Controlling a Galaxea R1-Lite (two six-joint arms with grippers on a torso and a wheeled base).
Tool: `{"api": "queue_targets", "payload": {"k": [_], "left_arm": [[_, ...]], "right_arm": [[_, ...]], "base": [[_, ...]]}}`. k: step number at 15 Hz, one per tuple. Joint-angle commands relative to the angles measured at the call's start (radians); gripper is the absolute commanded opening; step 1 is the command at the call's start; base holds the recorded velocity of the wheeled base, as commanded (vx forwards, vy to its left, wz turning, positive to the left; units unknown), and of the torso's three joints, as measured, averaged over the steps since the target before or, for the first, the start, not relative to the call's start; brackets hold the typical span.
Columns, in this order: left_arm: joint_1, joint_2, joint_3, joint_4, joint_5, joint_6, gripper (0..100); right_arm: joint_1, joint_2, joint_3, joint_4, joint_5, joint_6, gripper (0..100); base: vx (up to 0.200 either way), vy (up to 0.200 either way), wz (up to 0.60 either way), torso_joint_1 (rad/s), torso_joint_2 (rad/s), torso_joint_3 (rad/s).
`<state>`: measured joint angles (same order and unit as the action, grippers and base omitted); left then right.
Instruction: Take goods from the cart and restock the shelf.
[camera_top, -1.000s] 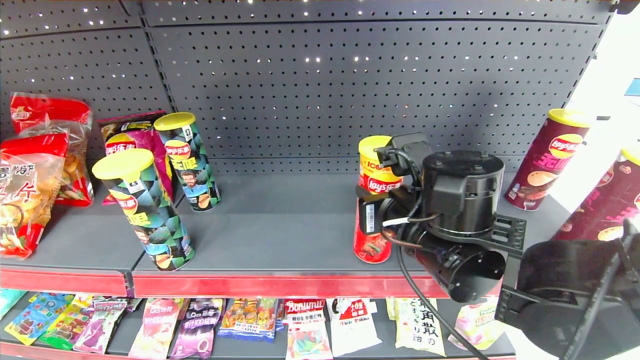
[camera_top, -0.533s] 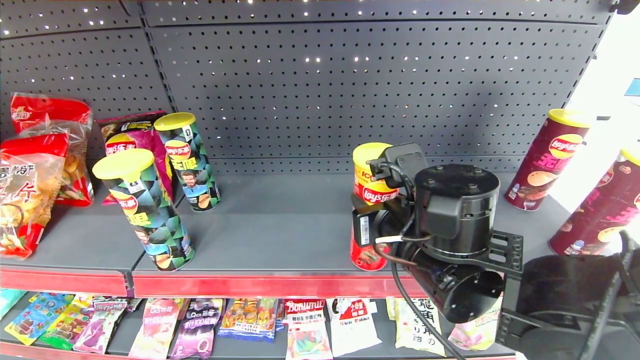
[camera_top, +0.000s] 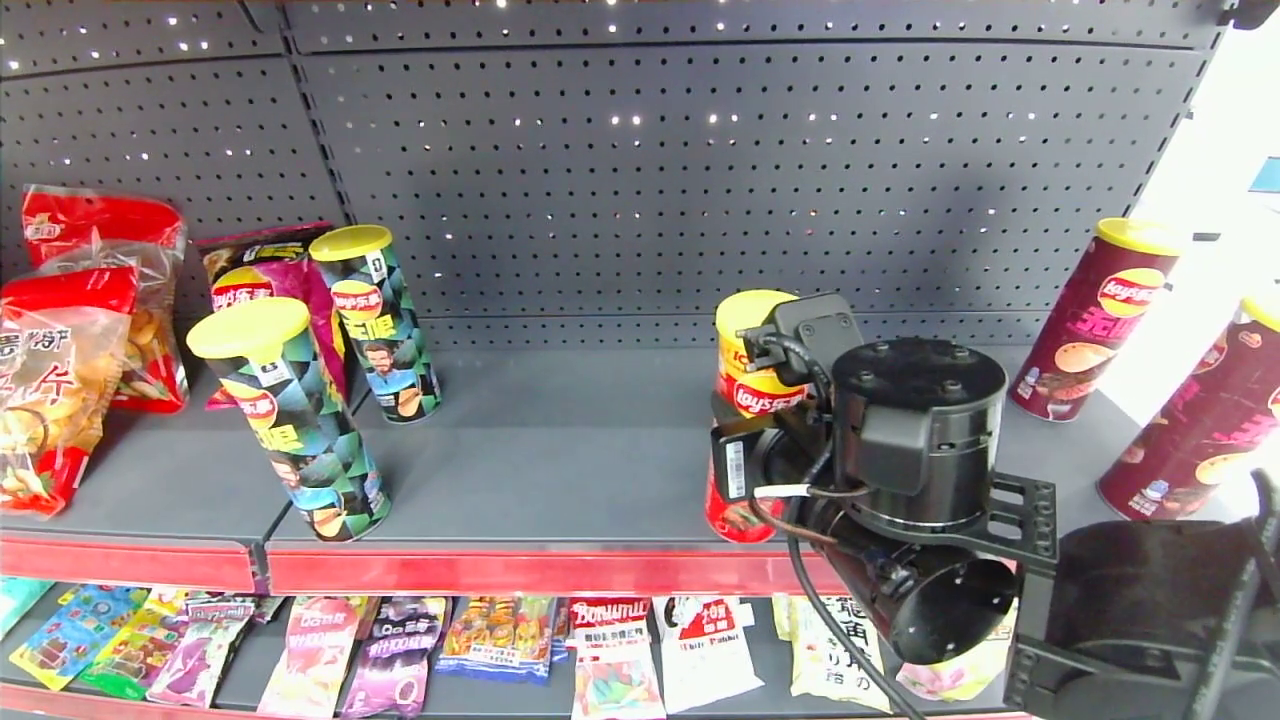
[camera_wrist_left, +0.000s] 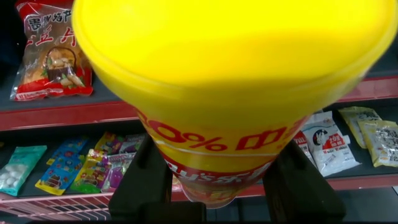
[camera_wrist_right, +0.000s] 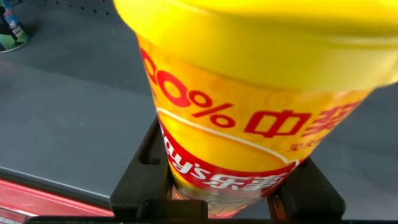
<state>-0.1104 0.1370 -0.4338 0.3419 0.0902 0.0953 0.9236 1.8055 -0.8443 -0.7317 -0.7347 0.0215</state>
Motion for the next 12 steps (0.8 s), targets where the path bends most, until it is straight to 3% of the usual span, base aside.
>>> {"api": "queue_targets", "payload": {"k": [1,12], "left_arm": [[0.0,0.0,0.001,0.0,0.0,0.0,0],[0.0,0.0,0.001,0.0,0.0,0.0,0]], "right_arm": [[0.006,-0.002,0.001,0.0,0.0,0.0,0],[0.032,-0.026,0.048,-0.002,0.008,0.008,0]], "base": [[0.0,0.0,0.0,0.0,0.0,0.0],[0.0,0.0,0.0,0.0,0.0,0.0]]}}
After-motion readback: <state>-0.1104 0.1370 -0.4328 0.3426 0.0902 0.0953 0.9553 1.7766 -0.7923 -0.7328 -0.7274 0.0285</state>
